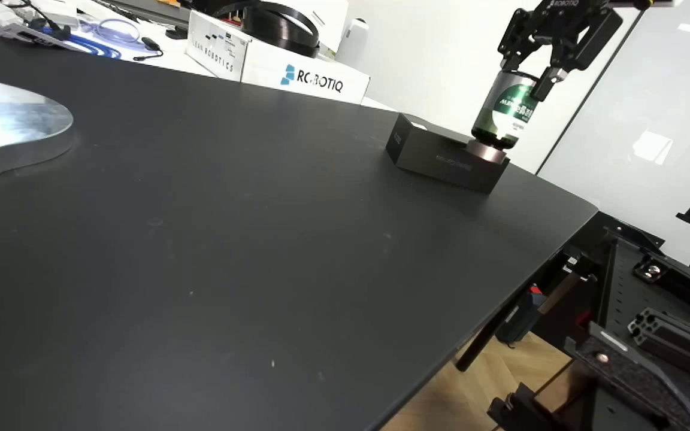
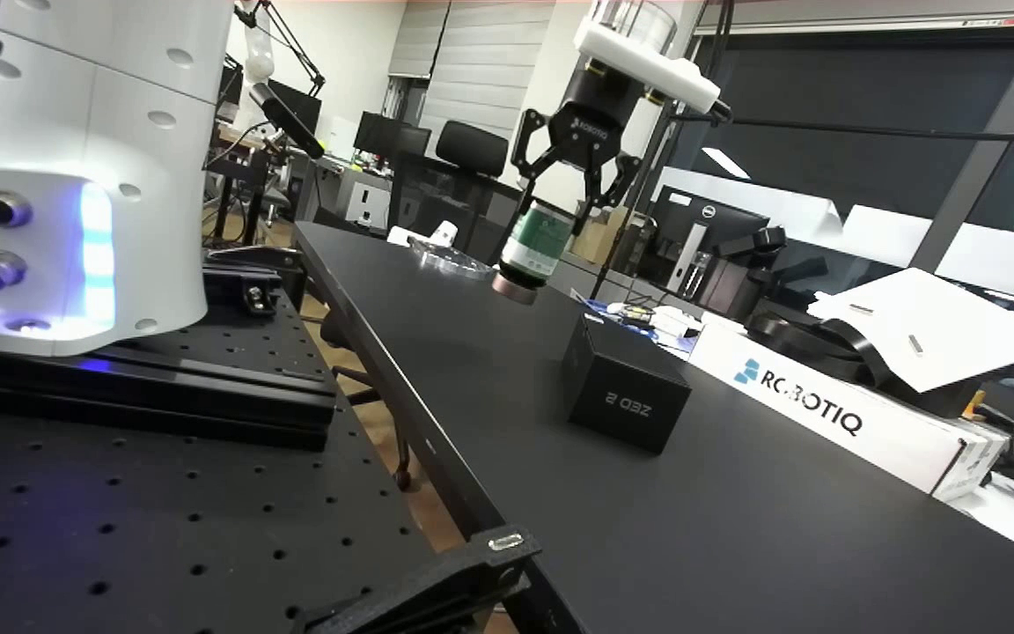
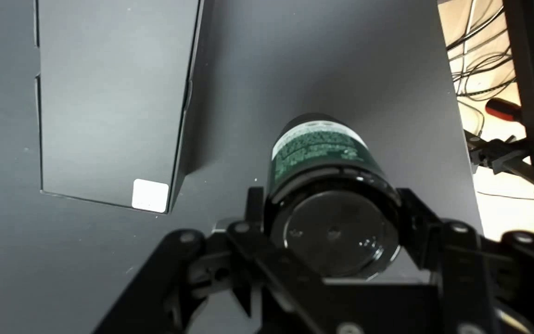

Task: Take the bottle from the table and position it on the black box, then remove it from there and place it on the right side of the box, and finally, remove it from there and place it on the left side of the box

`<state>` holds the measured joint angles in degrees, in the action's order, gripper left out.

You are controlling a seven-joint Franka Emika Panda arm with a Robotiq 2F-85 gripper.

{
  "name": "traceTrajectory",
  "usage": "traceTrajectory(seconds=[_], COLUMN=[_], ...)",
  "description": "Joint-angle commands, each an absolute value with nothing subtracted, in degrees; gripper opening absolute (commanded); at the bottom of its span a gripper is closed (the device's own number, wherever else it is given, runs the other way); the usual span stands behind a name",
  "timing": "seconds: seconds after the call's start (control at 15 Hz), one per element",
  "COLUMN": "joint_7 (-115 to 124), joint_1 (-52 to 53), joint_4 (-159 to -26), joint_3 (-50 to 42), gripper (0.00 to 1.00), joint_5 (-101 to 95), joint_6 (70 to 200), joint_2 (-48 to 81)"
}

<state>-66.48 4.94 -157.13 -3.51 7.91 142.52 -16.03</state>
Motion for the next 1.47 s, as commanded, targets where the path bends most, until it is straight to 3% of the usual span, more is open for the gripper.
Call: traceTrajectory(seconds=[0.0, 0.73, 0.87, 1.07, 1.4], joint_7=[-66.91, -67.55, -68.43, -69.60, -69.12], joint_1=[5.90, 5.11, 5.23, 5.48, 6.28], joint_4=[-160.60, -159.10, -159.08, -159.00, -159.10], joint_3=[-3.95, -1.84, -1.75, -1.58, -2.58], gripper=[0.45, 0.45, 0.92, 1.00, 1.00], joint_5=[7.71, 8.21, 9.27, 10.84, 10.16], joint_6=[148.96, 158.56, 157.23, 154.40, 147.12], joint_2=[-14.00, -1.29, -2.94, -7.02, -17.97])
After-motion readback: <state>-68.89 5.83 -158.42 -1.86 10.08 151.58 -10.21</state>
